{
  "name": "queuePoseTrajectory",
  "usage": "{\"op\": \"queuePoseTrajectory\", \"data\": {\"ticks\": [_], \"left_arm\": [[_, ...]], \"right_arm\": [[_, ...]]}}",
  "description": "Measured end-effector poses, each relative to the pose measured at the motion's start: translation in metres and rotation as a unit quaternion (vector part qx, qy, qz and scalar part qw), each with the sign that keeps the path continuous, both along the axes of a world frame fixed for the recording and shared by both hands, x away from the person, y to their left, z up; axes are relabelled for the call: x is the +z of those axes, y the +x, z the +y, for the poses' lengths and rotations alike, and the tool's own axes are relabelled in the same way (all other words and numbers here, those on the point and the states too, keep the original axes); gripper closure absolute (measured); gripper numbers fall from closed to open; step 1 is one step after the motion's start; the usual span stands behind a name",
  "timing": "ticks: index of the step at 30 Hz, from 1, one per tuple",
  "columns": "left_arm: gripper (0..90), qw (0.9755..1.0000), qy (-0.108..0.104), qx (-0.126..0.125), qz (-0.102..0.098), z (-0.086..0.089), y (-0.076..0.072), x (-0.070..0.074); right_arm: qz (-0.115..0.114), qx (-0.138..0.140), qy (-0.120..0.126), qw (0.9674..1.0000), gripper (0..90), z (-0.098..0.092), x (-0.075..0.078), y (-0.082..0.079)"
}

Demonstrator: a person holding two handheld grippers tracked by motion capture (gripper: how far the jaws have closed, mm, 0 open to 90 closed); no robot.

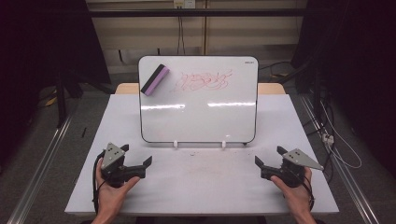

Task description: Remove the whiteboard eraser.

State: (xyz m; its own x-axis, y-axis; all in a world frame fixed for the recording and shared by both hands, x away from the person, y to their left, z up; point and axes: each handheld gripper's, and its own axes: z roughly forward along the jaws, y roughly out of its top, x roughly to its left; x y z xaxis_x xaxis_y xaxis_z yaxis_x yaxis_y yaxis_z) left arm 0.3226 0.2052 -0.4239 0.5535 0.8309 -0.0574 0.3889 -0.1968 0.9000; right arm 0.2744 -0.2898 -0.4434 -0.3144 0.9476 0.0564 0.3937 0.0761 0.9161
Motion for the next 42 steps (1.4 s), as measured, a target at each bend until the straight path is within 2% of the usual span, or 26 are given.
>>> {"op": "queuePoseTrajectory", "data": {"ticks": [5,7,8,11,14,19,21,23,25,28,30,35,38,40,42], "left_arm": [[4.5,1.0,0.0,-0.002,0.002,-0.001,0.0,0.0],[4.5,1.0,0.004,-0.003,0.002,-0.002,0.0,0.0],[4.6,0.9998,0.016,-0.009,0.007,-0.003,0.001,0.0],[4.6,0.9997,0.014,-0.014,0.011,-0.004,0.004,0.002],[4.3,0.9998,0.013,-0.016,0.007,-0.006,0.01,0.008],[5.6,0.9993,0.028,-0.024,-0.004,-0.01,0.018,0.019],[5.7,0.9993,0.027,-0.025,-0.008,-0.011,0.021,0.023],[5.7,0.9994,0.025,-0.024,-0.008,-0.012,0.023,0.024],[6.1,0.9995,0.02,-0.026,0.0,-0.014,0.028,0.03],[6.1,0.9992,0.026,-0.029,-0.008,-0.016,0.032,0.036],[6.1,0.9994,0.017,-0.027,-0.014,-0.017,0.034,0.039],[5.4,0.9994,0.014,-0.029,-0.016,-0.016,0.041,0.046],[5.7,0.9992,0.018,-0.029,-0.02,-0.017,0.047,0.053],[5.5,0.998,0.039,-0.03,-0.039,-0.017,0.053,0.06],[5.6,0.9976,0.046,-0.024,-0.046,-0.018,0.056,0.066]], "right_arm": [[0.001,0.004,0.003,1.0,8.6,0.0,0.0,0.001],[0.003,0.005,0.006,1.0,8.5,0.0,0.0,0.002],[0.002,0.006,0.005,1.0,8.4,0.0,0.0,0.002],[0.003,0.008,0.005,1.0,8.4,0.0,0.0,0.002],[0.009,0.011,0.006,0.9999,8.4,0.0,-0.001,0.003],[0.011,0.015,0.008,0.9998,8.2,0.001,-0.001,0.003],[0.012,0.014,0.009,0.9998,8.2,0.002,-0.002,0.003],[0.012,0.014,0.008,0.9998,8.3,0.001,-0.002,0.003],[0.012,0.016,0.008,0.9998,8.0,0.001,-0.002,0.003],[0.012,0.016,0.008,0.9998,8.1,0.002,-0.002,0.003],[0.012,0.017,0.007,0.9998,8.1,0.003,-0.002,0.004],[0.012,0.016,0.005,0.9998,8.2,0.004,-0.001,0.004],[0.012,0.015,0.005,0.9998,8.2,0.004,-0.001,0.004],[0.013,0.015,0.006,0.9998,8.1,0.004,-0.002,0.004],[0.013,0.014,0.006,0.9998,8.1,0.004,-0.002,0.004]]}}
